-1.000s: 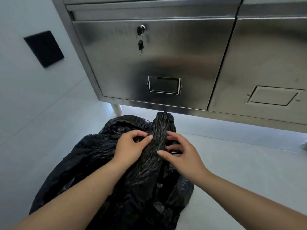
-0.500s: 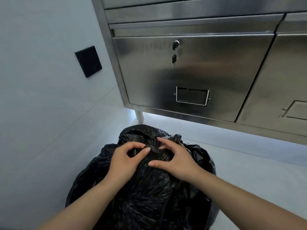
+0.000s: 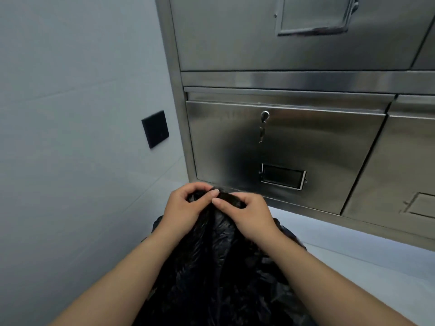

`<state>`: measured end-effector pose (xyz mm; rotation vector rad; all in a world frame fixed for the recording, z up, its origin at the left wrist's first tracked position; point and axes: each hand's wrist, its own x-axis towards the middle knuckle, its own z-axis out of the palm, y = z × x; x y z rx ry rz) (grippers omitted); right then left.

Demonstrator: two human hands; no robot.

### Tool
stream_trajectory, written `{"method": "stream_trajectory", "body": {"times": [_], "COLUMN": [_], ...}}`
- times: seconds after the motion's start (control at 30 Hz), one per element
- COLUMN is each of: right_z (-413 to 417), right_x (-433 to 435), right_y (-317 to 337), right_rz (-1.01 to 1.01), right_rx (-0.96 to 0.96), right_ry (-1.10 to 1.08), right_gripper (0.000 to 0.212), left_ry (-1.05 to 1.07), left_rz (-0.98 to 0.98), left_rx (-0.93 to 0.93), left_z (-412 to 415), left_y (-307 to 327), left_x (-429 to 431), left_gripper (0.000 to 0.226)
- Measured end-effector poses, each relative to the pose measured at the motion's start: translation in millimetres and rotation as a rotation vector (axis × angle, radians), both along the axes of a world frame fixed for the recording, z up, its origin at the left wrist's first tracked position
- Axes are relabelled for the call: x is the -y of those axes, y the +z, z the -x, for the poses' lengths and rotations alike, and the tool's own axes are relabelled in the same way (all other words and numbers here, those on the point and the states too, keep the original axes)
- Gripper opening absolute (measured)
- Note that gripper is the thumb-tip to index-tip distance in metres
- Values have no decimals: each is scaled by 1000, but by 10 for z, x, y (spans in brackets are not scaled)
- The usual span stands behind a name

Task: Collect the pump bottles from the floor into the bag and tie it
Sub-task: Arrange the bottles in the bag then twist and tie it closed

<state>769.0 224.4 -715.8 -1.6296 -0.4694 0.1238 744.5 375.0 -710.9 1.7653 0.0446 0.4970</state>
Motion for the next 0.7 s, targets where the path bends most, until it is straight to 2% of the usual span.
{"method": "stream_trajectory", "body": {"times": [0.1,0.13,0.2,0.27,0.33,0.4,0.57,0.7], "right_z": [-27,-44,-78,-78,-46,13,141,85], "right_x": [167,252,427,564,646,699,850,1057], "right_y": [119,148,225,279,294,278,354,410], "right_rz": [-87,-127,-230,-325,-431,-498,-504,-541], "right_rx": [39,41,28,10,-18,-42,3,32], "right_ry": [-104,-144,-207,-201,-156,-82,47,-76], "right_gripper": [6,4,3,4,17,29,14,16], "left_ry": [-83,-103,-142,-181,-223,-277,-451,-413], "left_rz": [29,45,41,-25,-92,-79,-97,-108], "left_rx": [-14,-17,-25,-42,-58,-68,-126,-76], "left_z": [-65,-62,-51,-23,18,31,50,70], "left_y": [212,257,288,245,165,100,13,-26], "left_x": [218,310,487,683,863,997,1119,1259], "left_gripper": [7,9,30,40,50,57,25,12]}}
